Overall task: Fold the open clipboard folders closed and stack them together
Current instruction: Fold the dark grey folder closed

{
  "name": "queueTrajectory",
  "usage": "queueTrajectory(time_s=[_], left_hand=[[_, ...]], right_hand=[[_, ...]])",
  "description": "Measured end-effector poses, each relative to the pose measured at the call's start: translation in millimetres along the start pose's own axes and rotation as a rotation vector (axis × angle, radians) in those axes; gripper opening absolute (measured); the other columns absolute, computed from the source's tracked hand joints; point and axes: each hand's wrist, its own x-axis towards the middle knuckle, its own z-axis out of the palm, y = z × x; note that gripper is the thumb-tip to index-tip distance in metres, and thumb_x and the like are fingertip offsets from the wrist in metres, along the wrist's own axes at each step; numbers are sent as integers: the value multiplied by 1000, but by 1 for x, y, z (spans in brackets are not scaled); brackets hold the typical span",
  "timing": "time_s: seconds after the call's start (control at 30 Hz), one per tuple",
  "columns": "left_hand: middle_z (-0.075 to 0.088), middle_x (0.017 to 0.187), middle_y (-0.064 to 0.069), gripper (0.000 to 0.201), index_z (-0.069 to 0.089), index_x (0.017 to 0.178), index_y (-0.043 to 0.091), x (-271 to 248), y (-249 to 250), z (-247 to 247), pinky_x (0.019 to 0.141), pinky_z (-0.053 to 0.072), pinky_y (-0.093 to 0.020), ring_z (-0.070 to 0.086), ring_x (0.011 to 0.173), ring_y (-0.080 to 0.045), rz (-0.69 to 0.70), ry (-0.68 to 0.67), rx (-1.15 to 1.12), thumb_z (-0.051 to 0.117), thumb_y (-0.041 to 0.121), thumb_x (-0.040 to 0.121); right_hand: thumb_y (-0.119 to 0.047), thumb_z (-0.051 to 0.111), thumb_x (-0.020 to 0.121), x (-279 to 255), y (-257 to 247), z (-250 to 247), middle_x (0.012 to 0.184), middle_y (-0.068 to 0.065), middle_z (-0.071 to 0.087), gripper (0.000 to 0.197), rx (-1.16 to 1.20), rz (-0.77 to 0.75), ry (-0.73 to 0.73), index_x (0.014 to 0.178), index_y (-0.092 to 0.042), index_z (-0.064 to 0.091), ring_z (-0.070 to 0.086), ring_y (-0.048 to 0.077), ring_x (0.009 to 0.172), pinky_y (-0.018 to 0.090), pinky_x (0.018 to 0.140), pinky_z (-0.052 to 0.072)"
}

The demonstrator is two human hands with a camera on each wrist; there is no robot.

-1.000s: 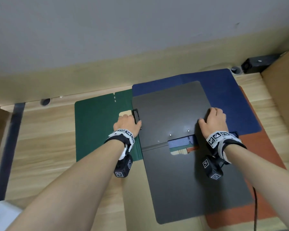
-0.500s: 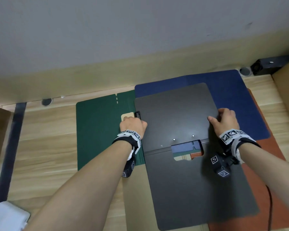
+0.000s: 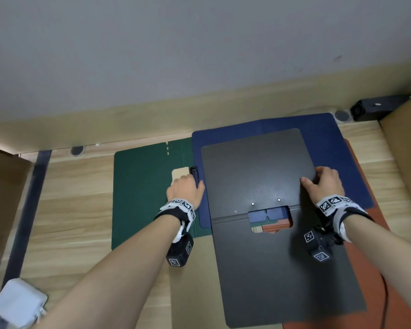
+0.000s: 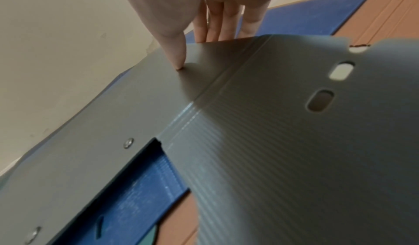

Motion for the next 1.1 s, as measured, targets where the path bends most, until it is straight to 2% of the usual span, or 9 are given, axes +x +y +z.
queueTrajectory(time_s=[0.13, 0.23, 0.33, 0.4, 0.47, 0.57, 0.67, 0.9, 1.1], left_hand=[[59, 86, -26, 50, 44, 52, 14, -27, 10, 14, 59, 40, -32, 64, 79, -42, -13, -163, -266, 48, 46, 90], [58, 91, -17, 34, 56, 72, 12, -41, 18, 17, 64, 42, -31, 62, 78, -37, -121, -176, -411, 58, 43, 85], [45, 70, -4, 36, 46, 74, 14, -52, 20, 22, 58, 35, -28, 46, 61, -22, -263, -231, -652, 70, 41, 74], [55, 76, -10, 47, 51, 82, 13, -55, 16, 29, 63, 49, -28, 55, 66, -20, -334, -271, -882, 76, 43, 57], [62, 92, -14, 50, 54, 93, 10, -68, 13, 21, 81, 59, -46, 64, 83, -23, -372, -301, -1076, 80, 27, 54], [62, 102, -12, 47, 49, 110, 9, -96, 5, -2, 92, 53, -38, 61, 99, -25, -396, -305, -1184, 74, -6, 73], [69, 119, -15, 66, 56, 125, -2, -112, -14, -16, 103, 49, -43, 66, 110, -28, -344, -289, -1229, 80, -3, 63], [69, 118, -10, 38, 52, 126, 14, -151, -26, -102, 98, 52, -44, 67, 107, -25, -103, -71, -1219, 52, -3, 92], [63, 127, -4, 38, 54, 120, 25, -155, -22, -170, 101, 50, -45, 61, 116, -22, 123, 69, -997, 52, 0, 92]], right_hand=[[-35, 69, 84, -9, -4, -2, 130, 20, 46, 58, 14, 4, -34, 130, -7, 48, 50, 41, 118, 47, 100, 41], [-35, 68, 84, -17, -5, 0, 134, 21, 43, 62, 23, 11, -49, 134, -6, 44, 47, 42, 121, 49, 103, 39], [-35, 67, 84, -27, -4, -2, 136, 20, 43, 64, 31, 15, -69, 136, -7, 43, 47, 41, 123, 48, 103, 39], [-36, 67, 84, -34, -4, -5, 136, 18, 44, 65, 39, 8, -96, 136, -8, 42, 48, 40, 123, 49, 103, 40], [-37, 68, 83, -42, -5, -11, 136, 18, 46, 66, 30, -11, -119, 136, -8, 43, 49, 40, 122, 49, 102, 41], [-35, 71, 81, -56, -12, -24, 133, 18, 50, 63, 20, -31, -159, 131, -7, 45, 52, 39, 119, 47, 101, 43], [-33, 72, 80, -74, -27, -39, 133, 16, 52, 65, 14, -42, -257, 131, -6, 44, 52, 38, 121, 44, 100, 42], [-56, 70, 63, -90, -64, -57, 129, 6, 60, 75, -114, -160, -510, 126, -18, 56, 57, 27, 114, 36, 98, 45], [-35, 63, 87, -134, -150, -121, 137, 7, 52, 58, -87, -404, -391, 137, -11, 46, 58, 27, 114, 30, 87, 44]])
